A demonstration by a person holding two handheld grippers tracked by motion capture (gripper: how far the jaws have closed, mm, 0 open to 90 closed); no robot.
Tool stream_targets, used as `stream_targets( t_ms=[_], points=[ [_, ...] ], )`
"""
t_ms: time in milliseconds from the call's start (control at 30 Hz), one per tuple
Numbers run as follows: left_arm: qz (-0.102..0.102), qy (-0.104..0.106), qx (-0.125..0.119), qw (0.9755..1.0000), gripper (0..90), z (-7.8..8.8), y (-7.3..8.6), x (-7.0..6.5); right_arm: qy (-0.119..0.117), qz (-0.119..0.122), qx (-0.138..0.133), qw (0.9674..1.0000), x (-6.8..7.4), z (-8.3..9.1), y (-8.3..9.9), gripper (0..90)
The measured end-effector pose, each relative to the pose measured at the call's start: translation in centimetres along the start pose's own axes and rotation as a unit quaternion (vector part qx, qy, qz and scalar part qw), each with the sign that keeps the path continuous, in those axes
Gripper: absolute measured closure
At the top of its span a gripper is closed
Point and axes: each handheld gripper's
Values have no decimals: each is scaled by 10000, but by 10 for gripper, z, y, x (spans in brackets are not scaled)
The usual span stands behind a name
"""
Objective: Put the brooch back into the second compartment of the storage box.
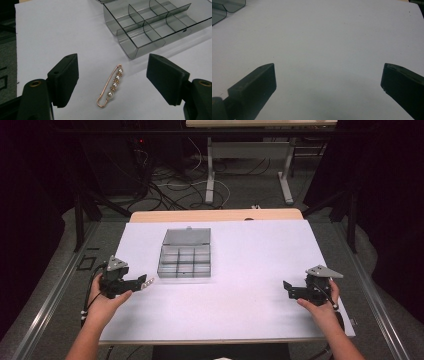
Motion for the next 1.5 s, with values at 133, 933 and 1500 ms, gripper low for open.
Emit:
stream_targets(
  t_ms=[133, 933, 1500],
  points=[
    [-152, -47, 81, 9998, 283, -1, -3, -1, -15, 2, 3, 10000, 0, 0, 0, 0],
    [-685, -70, 541, 9962, 345, -6, -16, 1, -25, -22, 39, 10000, 0, -1, 1, 0],
    [-714, 197, 1027, 9919, 402, -18, -20, 7, -54, -21, 64, 10000, 0, -2, 1, 5]
  ],
)
Point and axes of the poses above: each handheld gripper's, and its own axes: z roughly backward along the jaws, y roughly out of its underside, x roughly to its left, and after that the axes turned 7 degrees about -y, right-handed
